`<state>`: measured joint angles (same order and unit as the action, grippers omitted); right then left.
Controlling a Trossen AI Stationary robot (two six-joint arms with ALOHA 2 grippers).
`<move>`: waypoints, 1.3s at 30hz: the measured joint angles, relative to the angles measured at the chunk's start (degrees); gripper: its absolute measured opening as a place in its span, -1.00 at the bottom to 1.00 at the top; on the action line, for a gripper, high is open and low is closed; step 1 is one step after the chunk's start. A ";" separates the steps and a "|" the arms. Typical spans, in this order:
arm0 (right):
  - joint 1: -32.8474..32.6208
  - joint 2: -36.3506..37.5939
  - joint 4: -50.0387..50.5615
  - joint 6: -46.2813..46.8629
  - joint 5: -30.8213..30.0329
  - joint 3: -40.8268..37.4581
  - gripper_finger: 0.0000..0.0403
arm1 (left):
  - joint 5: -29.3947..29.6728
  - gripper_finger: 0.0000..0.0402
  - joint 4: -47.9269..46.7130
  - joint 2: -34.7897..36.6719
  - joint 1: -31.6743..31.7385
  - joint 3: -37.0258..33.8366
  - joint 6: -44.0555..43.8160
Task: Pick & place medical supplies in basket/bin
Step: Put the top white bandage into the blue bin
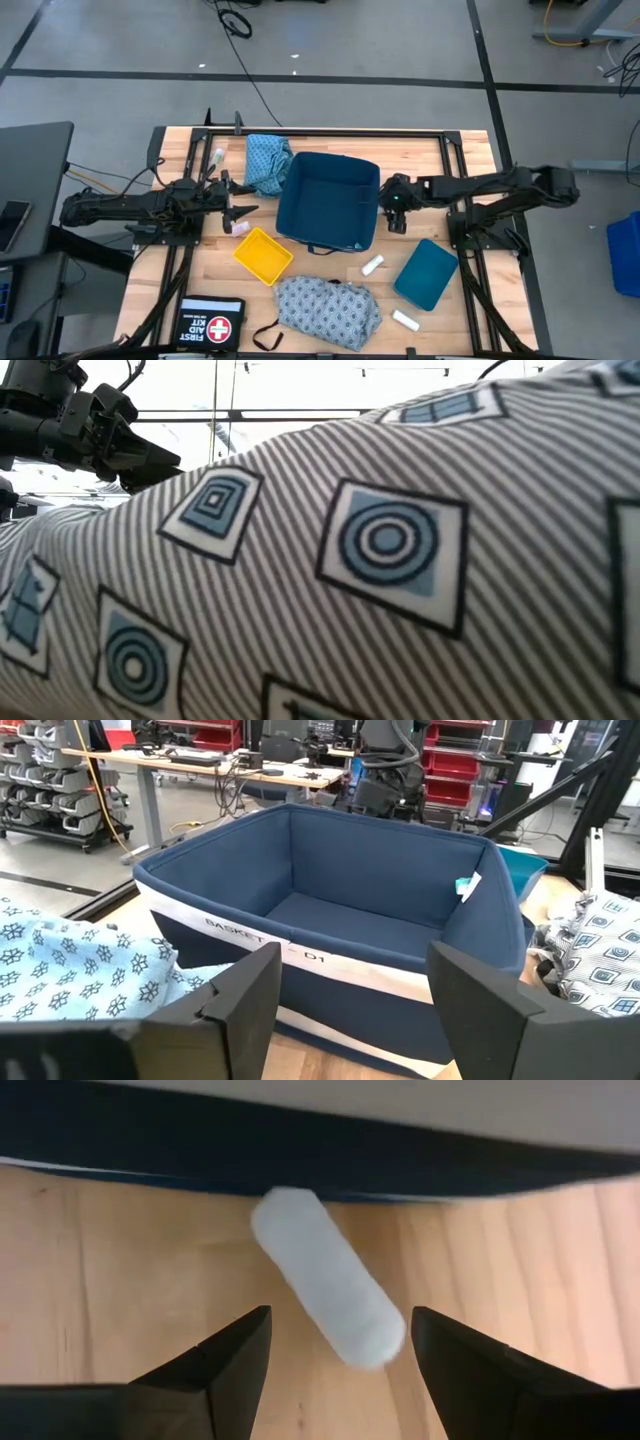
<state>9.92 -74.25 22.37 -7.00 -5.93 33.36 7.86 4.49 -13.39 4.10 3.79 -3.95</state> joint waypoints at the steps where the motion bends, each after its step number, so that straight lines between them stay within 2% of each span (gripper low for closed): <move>1: 0.19 -0.83 -0.71 -0.67 0.19 0.00 0.24 | -0.02 0.19 -0.02 0.00 0.00 0.00 0.00; 8: 0.96 -5.26 -4.66 -3.61 1.74 0.26 0.24 | 0.00 0.19 -0.17 0.00 0.00 0.00 0.02; 21: 0.93 -6.24 -3.58 -5.95 2.30 -0.02 0.19 | -0.02 0.19 -0.37 0.00 0.00 0.00 -0.57; 26: 0.48 -6.26 -2.70 -5.52 0.55 -0.02 -0.08 | -0.04 0.19 -0.04 0.00 0.00 0.00 -0.57; 34: -1.53 -6.13 -0.46 -4.50 -1.62 0.06 -0.89 | -2.38 0.19 0.83 0.00 0.00 0.00 -0.27; 39: -3.02 -5.62 1.80 -0.18 -1.60 0.15 -0.92 | -2.37 0.19 1.74 0.00 0.01 0.00 0.43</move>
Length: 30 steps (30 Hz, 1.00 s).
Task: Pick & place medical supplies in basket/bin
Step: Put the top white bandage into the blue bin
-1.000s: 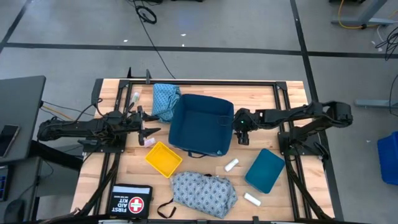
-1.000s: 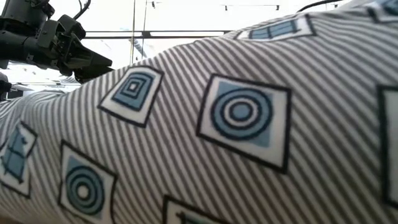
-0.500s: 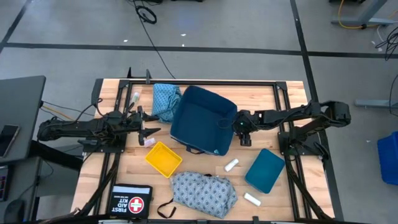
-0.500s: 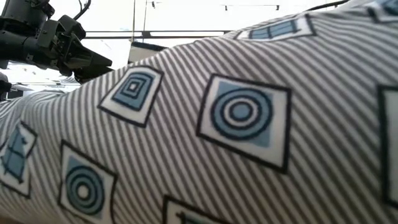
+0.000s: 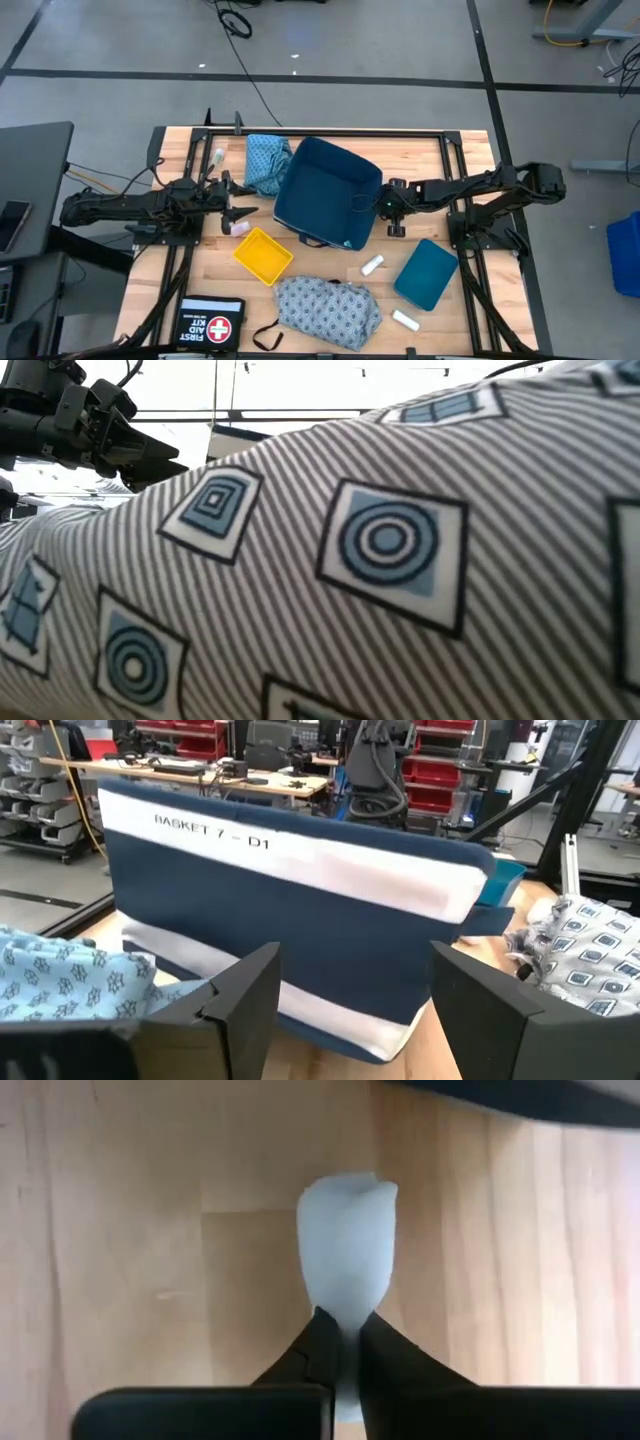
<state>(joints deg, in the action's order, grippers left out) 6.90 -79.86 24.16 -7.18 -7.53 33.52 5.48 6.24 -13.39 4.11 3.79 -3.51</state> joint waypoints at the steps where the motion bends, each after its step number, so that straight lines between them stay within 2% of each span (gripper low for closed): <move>1: -0.56 0.32 0.72 0.58 0.03 -0.02 -0.93 | -0.01 0.19 0.29 0.00 -0.01 0.00 0.19; 5: -2.98 2.06 4.98 3.19 0.79 0.90 -0.93 | -0.12 0.19 1.14 0.00 -0.01 0.01 0.49; 10: -6.95 3.75 11.24 6.43 0.52 5.60 -0.93 | -0.20 0.19 1.34 0.00 0.00 0.01 0.48; 22: -18.08 3.90 29.47 14.15 -0.27 23.79 -0.93 | -0.20 0.19 1.34 0.00 0.01 0.00 1.23; 30: -26.05 3.92 40.53 29.30 2.46 29.96 -0.93 | -0.20 0.19 1.33 0.00 0.01 0.02 2.33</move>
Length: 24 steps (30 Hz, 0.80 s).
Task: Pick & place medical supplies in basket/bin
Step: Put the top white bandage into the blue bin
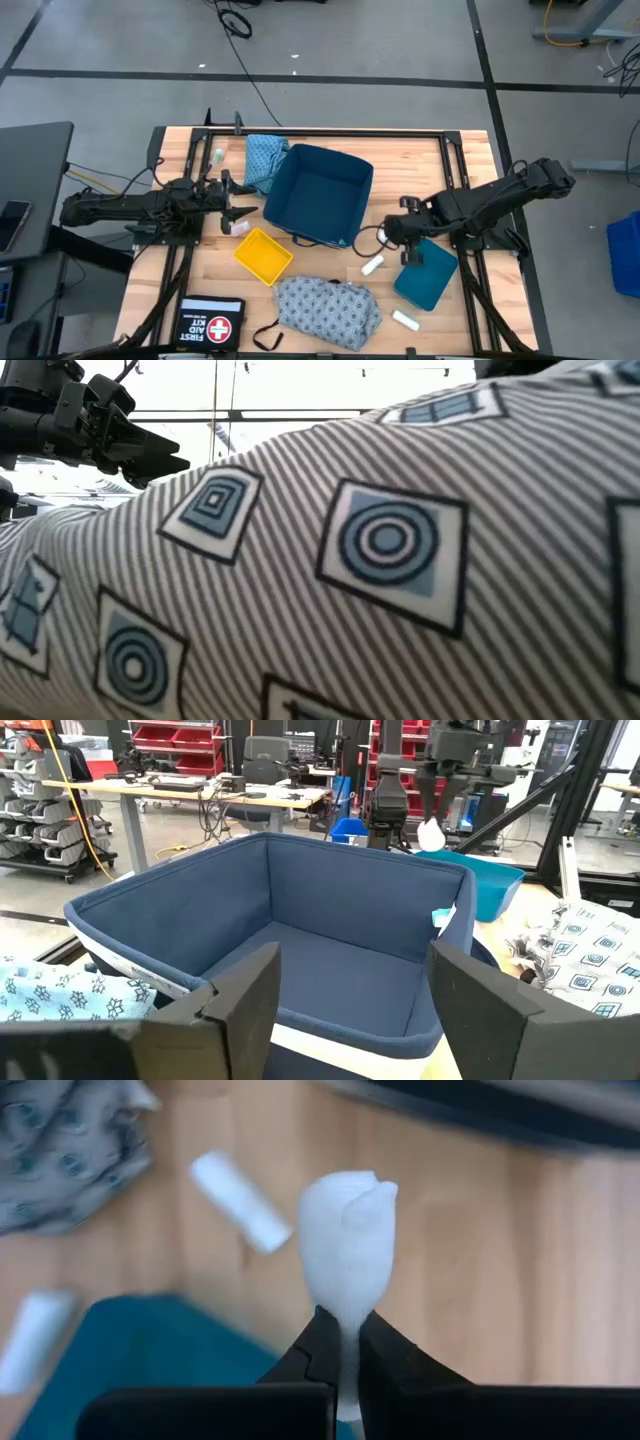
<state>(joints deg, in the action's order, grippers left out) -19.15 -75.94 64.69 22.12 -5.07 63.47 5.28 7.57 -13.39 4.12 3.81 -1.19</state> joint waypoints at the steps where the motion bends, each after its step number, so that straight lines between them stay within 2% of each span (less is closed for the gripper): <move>1: -1.20 0.00 0.96 2.43 0.84 0.01 -0.93 | -0.01 0.19 -0.02 0.00 0.00 -0.02 0.20; 7: -8.11 -0.07 5.37 16.87 4.83 0.01 -0.93 | -0.01 0.19 0.61 0.00 0.00 0.00 0.83; 14: -14.14 -0.15 5.00 30.46 10.62 -2.77 -0.93 | -0.01 0.19 0.93 0.00 -0.01 -0.01 1.38; 19: -17.41 -0.20 -2.19 36.11 13.95 -9.24 -0.93 | -0.01 0.19 1.03 0.00 -0.01 -0.02 1.36; 24: -18.76 -0.20 -9.57 39.85 14.11 -13.64 -0.93 | -0.01 0.19 1.25 0.00 -0.02 -0.02 1.33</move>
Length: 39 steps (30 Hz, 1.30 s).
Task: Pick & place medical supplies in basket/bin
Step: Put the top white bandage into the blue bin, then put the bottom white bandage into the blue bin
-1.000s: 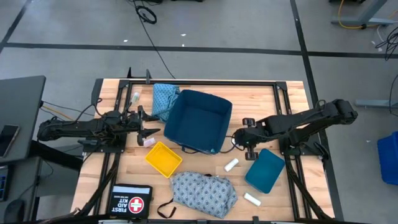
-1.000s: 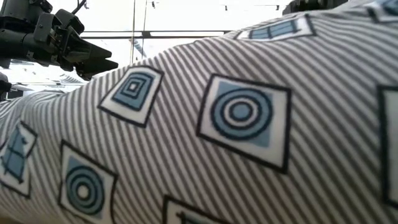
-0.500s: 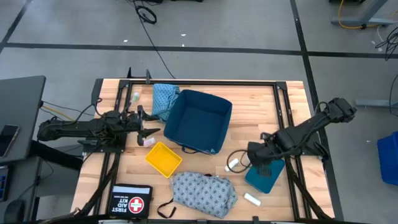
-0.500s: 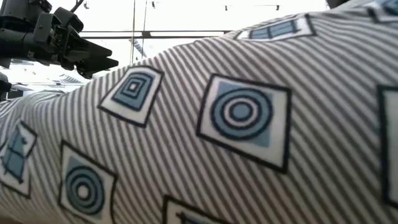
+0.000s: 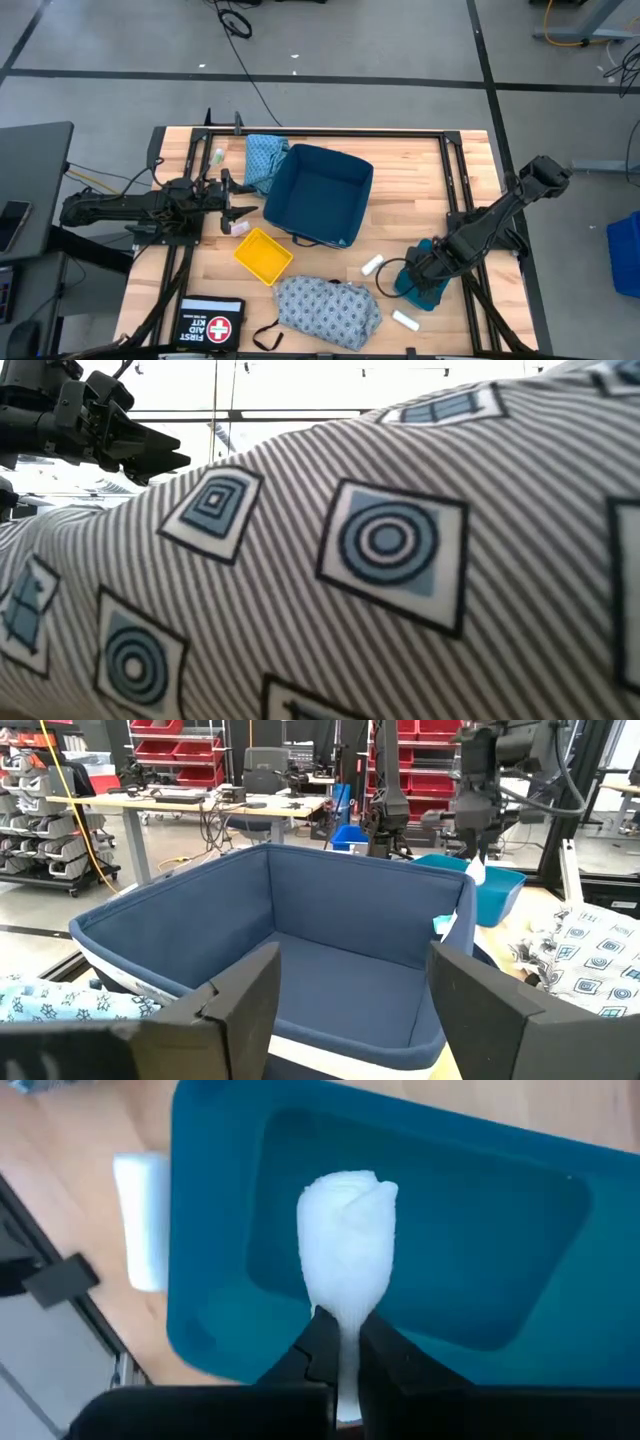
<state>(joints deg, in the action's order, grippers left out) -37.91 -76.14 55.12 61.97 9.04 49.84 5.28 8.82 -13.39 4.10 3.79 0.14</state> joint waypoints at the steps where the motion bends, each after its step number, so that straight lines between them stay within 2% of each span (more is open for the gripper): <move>1: 0.02 0.00 -0.60 0.88 0.00 -0.45 -0.91 | 0.00 0.19 0.01 0.00 0.00 0.00 0.00; 4: 0.02 0.00 -1.34 2.06 -0.42 -1.27 -0.70 | 0.00 0.19 0.02 0.00 0.01 0.00 -0.07; 11: 0.26 0.00 -0.51 -0.02 -4.54 -1.61 -0.05 | 0.00 0.19 0.01 0.00 0.01 0.00 -0.10; 15: 0.27 0.00 -0.46 -0.13 -7.63 -1.61 0.13 | 0.00 0.19 0.00 0.00 0.02 0.00 -0.11; 19: 0.26 0.00 -0.57 0.18 -8.13 -1.53 0.15 | 0.00 0.19 0.00 0.00 0.00 0.00 -0.09; 26: -0.91 0.00 -3.66 1.62 -10.18 3.12 0.04 | 0.00 0.19 0.00 0.01 0.01 0.00 -0.09; 30: -2.36 -0.22 -8.78 2.73 -12.18 5.48 0.01 | 0.00 0.19 -0.05 0.00 0.02 0.01 -0.09; 35: -4.21 -5.56 -16.75 3.36 -11.64 7.45 0.01 | 0.02 0.19 -0.24 0.01 0.01 0.00 -0.09; 39: -5.66 -12.61 -16.86 3.35 -8.96 12.10 0.01 | 0.00 0.19 -0.24 0.00 0.02 0.00 -0.09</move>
<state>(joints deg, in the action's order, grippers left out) -43.57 -88.75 38.26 65.32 0.08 61.94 5.28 8.58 -13.39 4.12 3.79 0.05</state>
